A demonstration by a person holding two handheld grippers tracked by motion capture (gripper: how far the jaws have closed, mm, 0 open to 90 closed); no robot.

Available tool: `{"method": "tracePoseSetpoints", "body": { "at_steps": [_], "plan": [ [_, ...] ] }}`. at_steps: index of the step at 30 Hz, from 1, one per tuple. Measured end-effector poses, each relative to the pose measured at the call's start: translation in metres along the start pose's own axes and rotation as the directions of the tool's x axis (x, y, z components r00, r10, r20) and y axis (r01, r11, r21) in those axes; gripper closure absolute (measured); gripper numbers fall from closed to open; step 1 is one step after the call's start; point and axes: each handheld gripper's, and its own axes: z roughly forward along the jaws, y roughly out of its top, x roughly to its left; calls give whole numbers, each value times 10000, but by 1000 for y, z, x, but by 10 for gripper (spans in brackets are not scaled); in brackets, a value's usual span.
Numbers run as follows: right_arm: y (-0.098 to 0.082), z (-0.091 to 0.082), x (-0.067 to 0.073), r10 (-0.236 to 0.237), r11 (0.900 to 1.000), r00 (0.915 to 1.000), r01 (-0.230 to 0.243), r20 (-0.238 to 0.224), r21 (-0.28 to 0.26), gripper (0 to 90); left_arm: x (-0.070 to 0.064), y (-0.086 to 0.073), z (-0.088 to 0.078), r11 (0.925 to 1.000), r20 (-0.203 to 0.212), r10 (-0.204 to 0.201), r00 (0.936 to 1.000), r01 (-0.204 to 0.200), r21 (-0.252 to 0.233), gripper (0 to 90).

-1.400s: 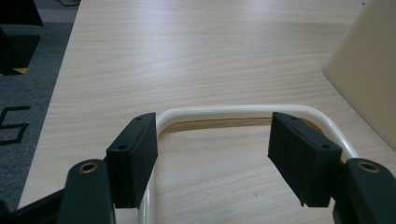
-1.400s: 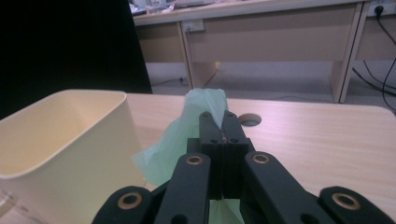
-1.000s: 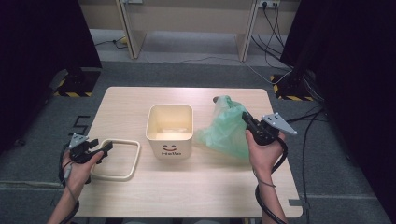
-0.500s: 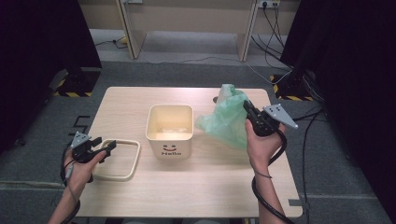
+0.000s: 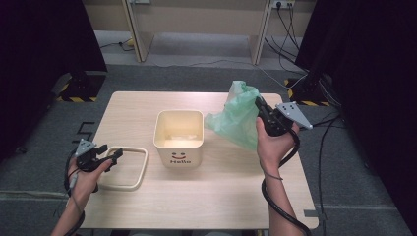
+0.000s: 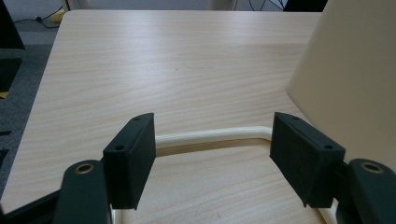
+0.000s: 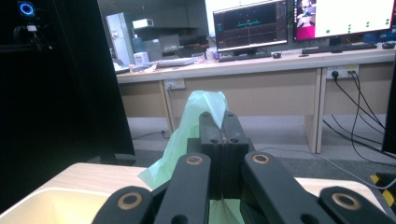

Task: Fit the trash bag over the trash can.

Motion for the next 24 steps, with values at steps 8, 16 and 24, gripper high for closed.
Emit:
{"method": "tracePoseSetpoints", "body": {
  "at_steps": [8, 16, 24],
  "plan": [
    [7, 9, 8, 66, 9997, 10000, -67, -51, -227, 900, 1, -1, 0, 10000, -22, -9, 10000, 9, 19, 305],
    [13, 16, 15, 225, 9983, 9997, -230, -111, -544, 900, 2, -2, 0, 10000, -33, -9, 10000, 9, 15, 306],
    [21, 20, 22, 276, 9968, 9996, -284, -117, -752, 900, 2, -3, 1, 10000, -31, -8, 10000, 9, 33, 305]
  ]
}}
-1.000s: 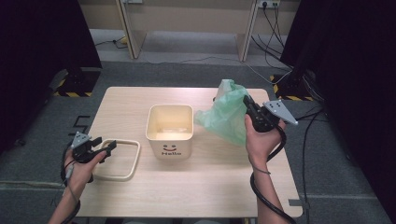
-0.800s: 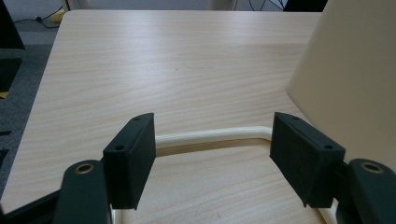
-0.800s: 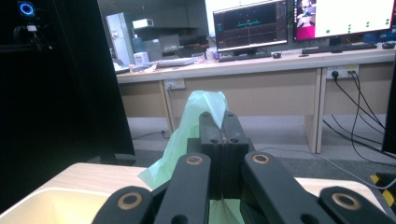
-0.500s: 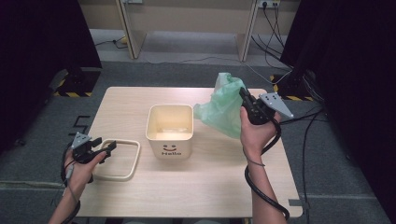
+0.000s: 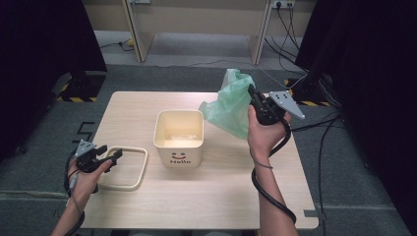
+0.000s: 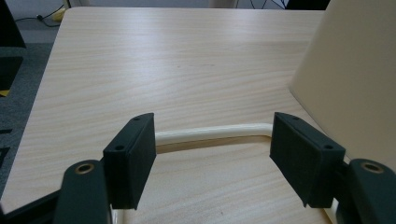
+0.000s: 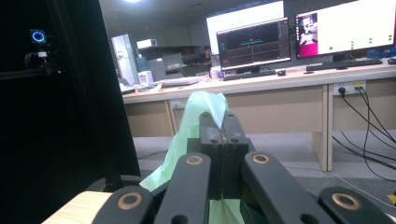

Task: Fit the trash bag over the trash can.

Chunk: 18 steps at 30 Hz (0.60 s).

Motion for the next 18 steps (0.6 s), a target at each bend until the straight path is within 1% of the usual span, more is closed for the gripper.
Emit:
{"method": "tracePoseSetpoints", "body": {
  "at_steps": [18],
  "plan": [
    [7, 6, 8, 49, 9996, 10000, -51, -61, -284, 900, -1, -1, 1, 10000, 17, 22, 10000, -22, 72, 306]
  ]
}}
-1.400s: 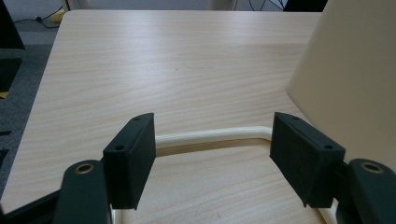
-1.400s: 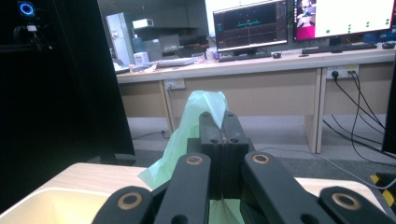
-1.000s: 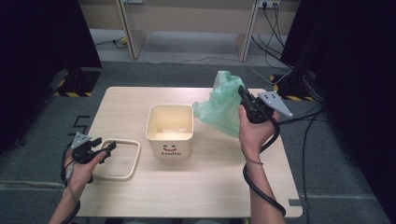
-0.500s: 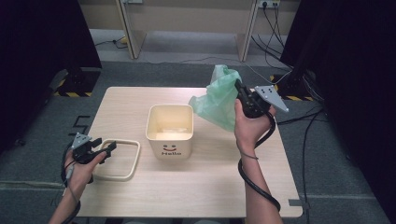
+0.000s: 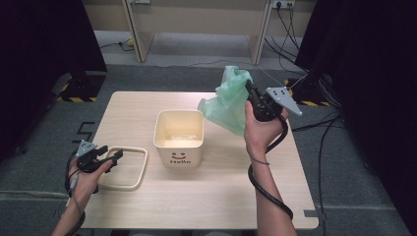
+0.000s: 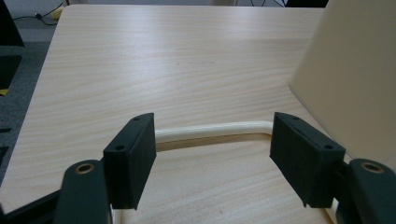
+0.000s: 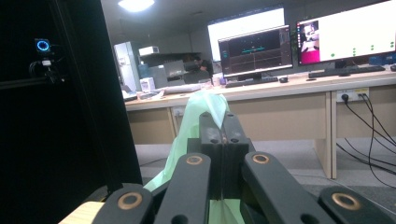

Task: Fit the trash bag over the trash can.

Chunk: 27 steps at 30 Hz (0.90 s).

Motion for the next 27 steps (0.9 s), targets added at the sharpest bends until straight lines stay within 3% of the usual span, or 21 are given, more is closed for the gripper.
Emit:
{"method": "tracePoseSetpoints", "body": {
  "at_steps": [27],
  "plan": [
    [15, 10, 16, -1, 9994, 9998, -6, -192, -340, 900, 1, -1, 0, 10000, -13, -29, 10000, 29, -5, 306]
  ]
}}
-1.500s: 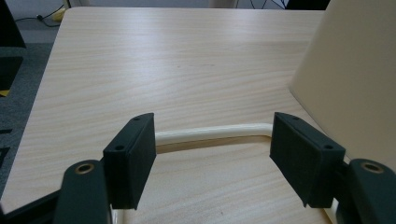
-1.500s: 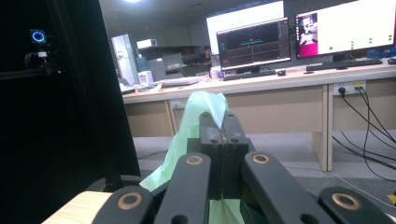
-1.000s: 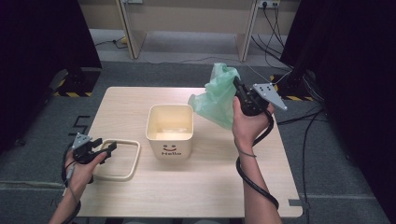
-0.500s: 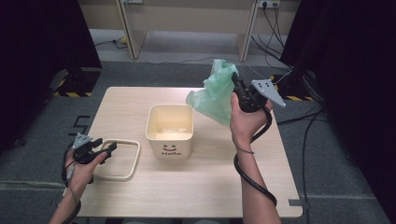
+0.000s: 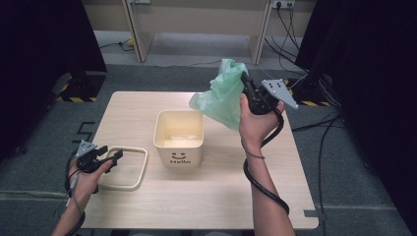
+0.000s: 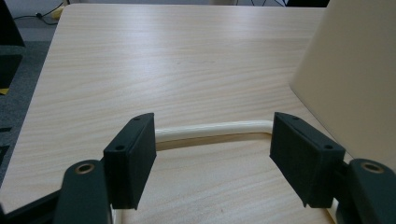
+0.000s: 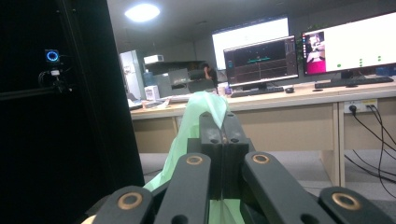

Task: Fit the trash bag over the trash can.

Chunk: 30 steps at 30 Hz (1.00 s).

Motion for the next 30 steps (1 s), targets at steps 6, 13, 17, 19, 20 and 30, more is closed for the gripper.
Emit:
{"method": "tracePoseSetpoints", "body": {
  "at_steps": [6, 13, 17, 19, 20, 30],
  "plan": [
    [0, 2, 3, 7, 10000, 10000, -8, -64, -32, 900, 0, 0, 0, 10000, -2, -2, 10000, 2, -5, 306],
    [6, 5, 8, 9, 9999, 9999, -11, -135, -132, 900, 0, 0, 1, 10000, 2, -8, 10000, 8, 0, 306],
    [8, 6, 11, 14, 9998, 9998, -17, -189, -183, 900, 0, 0, 1, 10000, 7, -13, 10000, 13, 2, 306],
    [9, 7, 13, -6, 9998, 9998, 2, -222, -194, 900, 0, 0, 1, 10000, 0, -9, 10000, 9, -2, 306],
    [9, 8, 14, 1, 9998, 9997, -5, -241, -199, 900, 0, 0, 1, 10000, -2, -13, 10000, 13, -4, 306],
    [12, 12, 21, -41, 9998, 9994, 33, -350, -221, 900, 0, 0, 1, 10000, -16, -16, 10000, 16, 16, 306]
  ]
}}
